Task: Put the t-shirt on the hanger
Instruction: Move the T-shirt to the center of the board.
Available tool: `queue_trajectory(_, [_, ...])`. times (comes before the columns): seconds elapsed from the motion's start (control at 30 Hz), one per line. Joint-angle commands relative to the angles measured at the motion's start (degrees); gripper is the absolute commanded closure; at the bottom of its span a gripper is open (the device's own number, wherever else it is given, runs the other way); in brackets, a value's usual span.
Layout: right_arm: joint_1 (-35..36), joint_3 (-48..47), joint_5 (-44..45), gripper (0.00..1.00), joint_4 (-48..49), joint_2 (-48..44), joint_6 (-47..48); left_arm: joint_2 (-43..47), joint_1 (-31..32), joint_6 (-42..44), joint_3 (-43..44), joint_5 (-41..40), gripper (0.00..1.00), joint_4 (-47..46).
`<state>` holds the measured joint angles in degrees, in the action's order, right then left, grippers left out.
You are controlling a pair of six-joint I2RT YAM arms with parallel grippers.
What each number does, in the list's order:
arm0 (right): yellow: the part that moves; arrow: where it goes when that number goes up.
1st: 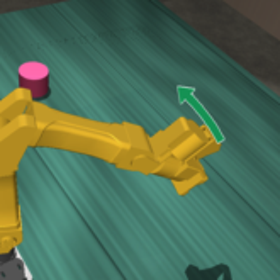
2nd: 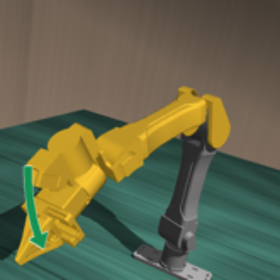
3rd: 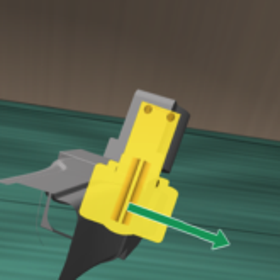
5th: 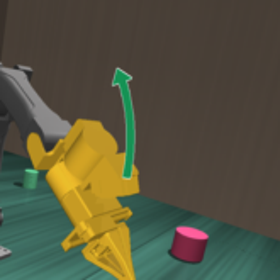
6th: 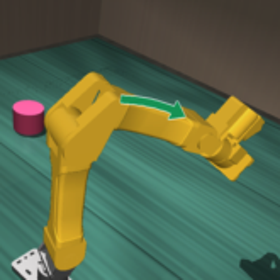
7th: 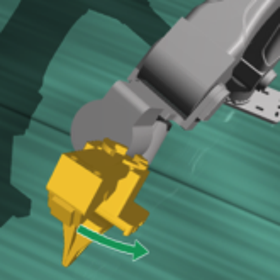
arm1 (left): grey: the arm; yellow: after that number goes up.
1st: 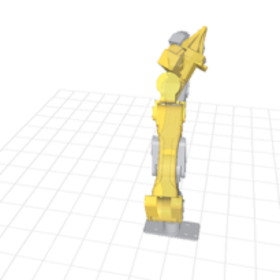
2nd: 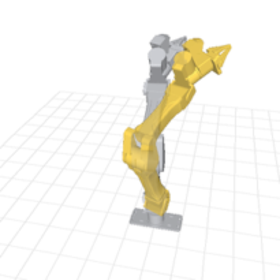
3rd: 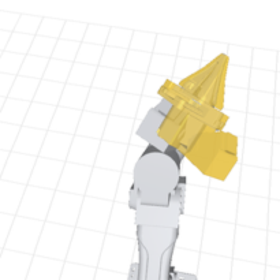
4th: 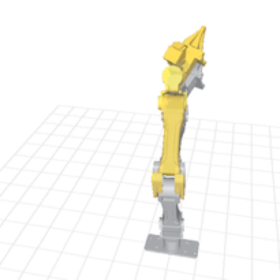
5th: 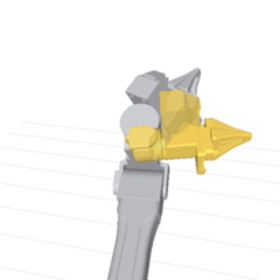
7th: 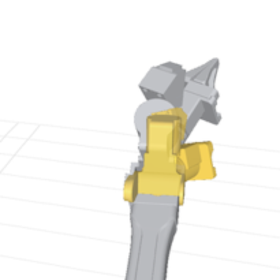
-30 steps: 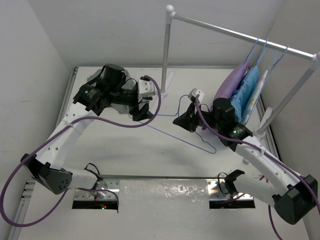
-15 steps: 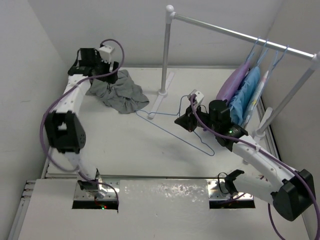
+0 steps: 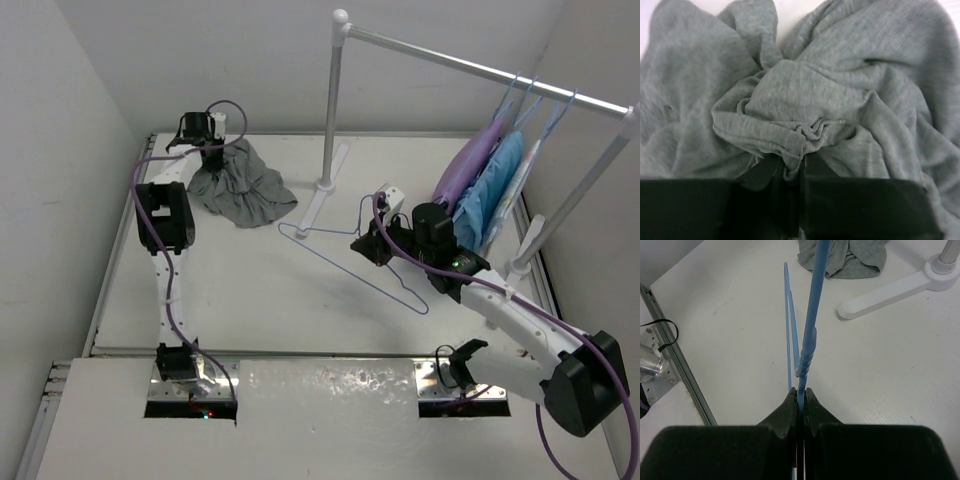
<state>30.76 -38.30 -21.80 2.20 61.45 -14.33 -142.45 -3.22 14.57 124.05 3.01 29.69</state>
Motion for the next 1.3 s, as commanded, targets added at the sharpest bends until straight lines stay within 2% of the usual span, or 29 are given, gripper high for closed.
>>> queue_trajectory(0.0, [0.44,-1.42,1.24,1.00,0.79,0.07,1.50,9.64,-0.38,-1.03,-5.48,2.09,1.00,-6.66])
queue_trajectory(0.13, [0.53,-1.43,1.41,1.00,0.44,-0.28,1.49,17.45,-0.47,2.82,-1.54,2.97,1.00,-2.89])
queue_trajectory(0.23, [0.44,-1.16,1.85,1.00,0.09,-1.16,0.97,27.64,-0.55,7.13,-0.39,5.95,1.00,-0.43])
queue_trajectory(0.27, [0.52,-0.98,1.59,1.00,0.35,-1.59,0.79,33.50,-0.47,8.19,-1.95,9.44,1.00,0.53])
queue_trajectory(0.33, [0.44,-0.28,1.94,1.00,0.61,-3.00,0.62,39.77,-0.38,10.74,-5.73,13.50,1.00,3.26])
queue_trajectory(0.37, [0.52,-0.19,2.90,1.00,0.35,-3.53,0.70,46.15,-0.21,11.53,-11.32,17.52,1.00,4.31])
queue_trajectory(0.47, [0.53,-1.59,4.22,1.00,-2.72,-5.46,1.23,57.58,2.42,19.42,-22.77,22.38,1.00,13.08])
queue_trajectory(0.5, [0.53,-2.21,5.01,1.00,-4.38,-5.81,1.67,60.42,4.70,26.06,-25.58,23.79,1.00,20.16])
queue_trajectory(0.57, [0.53,-3.88,6.24,1.00,-8.16,-7.30,2.11,68.13,6.12,34.26,-33.93,29.13,1.00,28.36])
queue_trajectory(0.6, [0.53,-4.67,7.72,1.00,-10.26,-7.83,2.55,70.45,6.73,45.09,-36.31,31.08,1.00,38.41])
queue_trajectory(0.63, [0.61,-5.02,8.35,1.00,-11.07,-8.45,2.90,71.95,6.74,51.72,-37.90,32.66,0.96,44.43])
queue_trajectory(0.67, [0.61,-5.20,8.96,1.00,-11.77,-9.41,3.16,74.92,7.26,51.27,-41.48,30.85,0.74,45.88])
queue_trajectory(0.73, [0.61,-5.38,9.67,1.00,-12.39,-10.38,3.60,76.53,7.62,50.74,-45.89,27.60,0.49,45.98])
queue_trajectory(0.77, [0.61,-5.46,9.85,1.00,-12.39,-10.91,3.78,77.58,7.88,51.17,-46.78,24.88,0.30,45.98])
queue_trajectory(0.83, [0.53,-5.81,10.02,1.00,-12.48,-10.91,3.78,77.85,7.80,53.37,-47.84,23.89,0.19,45.81])
queue_trajectory(0.87, [0.61,-5.90,10.02,1.00,-12.57,-10.57,3.78,77.42,7.71,50.41,-47.76,23.19,0.02,42.67])
queue_trajectory(0.93, [0.61,-6.34,9.94,1.00,-13.00,-9.95,3.87,76.37,7.53,44.09,-46.89,21.00,0.02,37.22])
queue_trajectory(0.97, [0.53,-6.34,9.68,1.00,-13.18,-9.60,3.87,74.97,6.31,37.70,-46.79,17.42,0.02,31.01])
queue_trajectory(1.0, [0.61,-6.26,9.76,1.00,-13.27,-9.16,3.78,74.00,5.17,34.68,-46.79,15.04,0.06,27.82])
queue_trajectory(1.03, [0.61,-5.82,9.67,1.00,-13.01,-8.89,3.78,71.11,3.85,32.13,-46.71,12.84,0.13,25.70])
queue_trajectory(1.07, [0.61,-5.56,9.15,1.00,-12.66,-8.63,3.78,69.35,-0.69,30.10,-46.53,11.16,0.33,23.59])
queue_trajectory(1.13, [0.61,-4.94,8.62,1.00,-11.95,-7.84,3.69,62.61,-5.54,29.91,-45.65,13.42,0.47,24.00])
queue_trajectory(1.2, [0.61,-5.02,8.00,1.00,-11.95,-6.79,3.96,57.84,-9.86,30.43,-45.21,13.60,0.49,26.37])
queue_trajectory(1.27, [0.53,-5.03,7.92,1.00,-11.95,-6.08,4.22,52.64,-11.01,32.70,-46.00,15.71,0.41,29.17])
